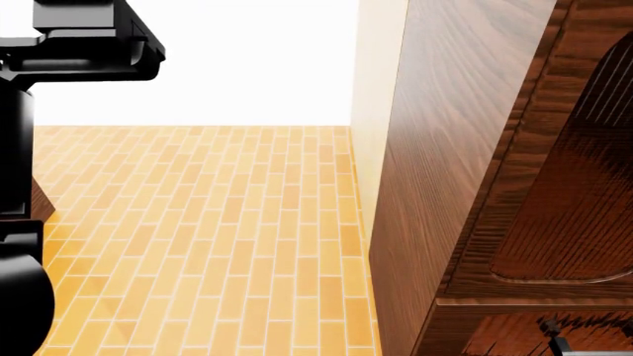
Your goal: Close the microwave door
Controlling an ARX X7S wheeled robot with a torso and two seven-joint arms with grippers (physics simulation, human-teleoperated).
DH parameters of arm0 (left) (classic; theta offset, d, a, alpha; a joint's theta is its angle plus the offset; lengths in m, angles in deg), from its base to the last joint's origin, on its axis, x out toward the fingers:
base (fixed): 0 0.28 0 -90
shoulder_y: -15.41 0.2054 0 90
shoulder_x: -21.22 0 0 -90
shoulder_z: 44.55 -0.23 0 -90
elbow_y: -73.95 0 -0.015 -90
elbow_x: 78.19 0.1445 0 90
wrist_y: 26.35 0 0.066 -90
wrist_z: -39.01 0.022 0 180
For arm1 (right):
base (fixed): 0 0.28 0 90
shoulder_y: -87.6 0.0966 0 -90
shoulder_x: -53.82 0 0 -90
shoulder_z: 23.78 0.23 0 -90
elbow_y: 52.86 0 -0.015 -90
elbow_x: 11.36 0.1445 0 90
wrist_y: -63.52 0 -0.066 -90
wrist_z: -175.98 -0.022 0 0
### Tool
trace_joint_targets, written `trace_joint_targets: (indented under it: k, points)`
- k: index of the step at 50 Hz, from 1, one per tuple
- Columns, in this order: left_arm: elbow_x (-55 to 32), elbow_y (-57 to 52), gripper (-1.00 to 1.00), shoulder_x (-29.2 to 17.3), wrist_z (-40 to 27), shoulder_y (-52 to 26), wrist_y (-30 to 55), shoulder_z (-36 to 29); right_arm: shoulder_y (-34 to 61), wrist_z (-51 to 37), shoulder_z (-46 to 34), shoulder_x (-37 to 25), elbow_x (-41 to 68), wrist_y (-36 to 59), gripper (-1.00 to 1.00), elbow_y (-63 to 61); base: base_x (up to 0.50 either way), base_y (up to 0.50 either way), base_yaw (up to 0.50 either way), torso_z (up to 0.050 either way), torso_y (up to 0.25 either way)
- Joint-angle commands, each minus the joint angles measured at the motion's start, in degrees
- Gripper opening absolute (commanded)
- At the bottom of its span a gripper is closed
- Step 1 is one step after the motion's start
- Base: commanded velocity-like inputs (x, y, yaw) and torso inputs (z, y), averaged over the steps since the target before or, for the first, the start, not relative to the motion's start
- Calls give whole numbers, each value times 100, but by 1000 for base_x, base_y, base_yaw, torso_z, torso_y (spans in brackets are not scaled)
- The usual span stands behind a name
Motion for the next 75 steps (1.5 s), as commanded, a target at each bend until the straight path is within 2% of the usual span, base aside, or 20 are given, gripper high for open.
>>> trace_joint_targets:
  k: [1, 30, 52, 66, 70, 75]
  points:
    - [73, 2, 100, -37, 40, 57, -89, -75, -21, 134, -103, -273, -153, -264, 100, 226, 0, 0, 0, 0, 0]
    - [10, 19, 100, -90, -25, 26, -185, -206, -519, 508, -211, -755, -561, -1242, 100, 1018, 0, 0, 0, 0, 0]
    - [134, 20, 100, -124, -3, 59, -269, -390, -1019, 826, 306, -1085, -580, -2094, 100, 1547, 0, 0, 0, 0, 0]
    - [324, 27, 100, -166, 98, 178, -391, -530, -763, 1270, 33, -1009, -890, -2665, 100, 2465, 0, 0, 0, 0, 0]
    - [326, 24, 100, -189, 106, 210, -424, -532, -811, 1395, 89, -901, -903, -2953, 100, 2920, 0, 0, 0, 0, 0]
    - [323, 47, 100, -210, 112, 194, -441, -544, -623, 1615, -218, -778, -1187, -3230, 100, 3592, 0, 0, 0, 0, 0]
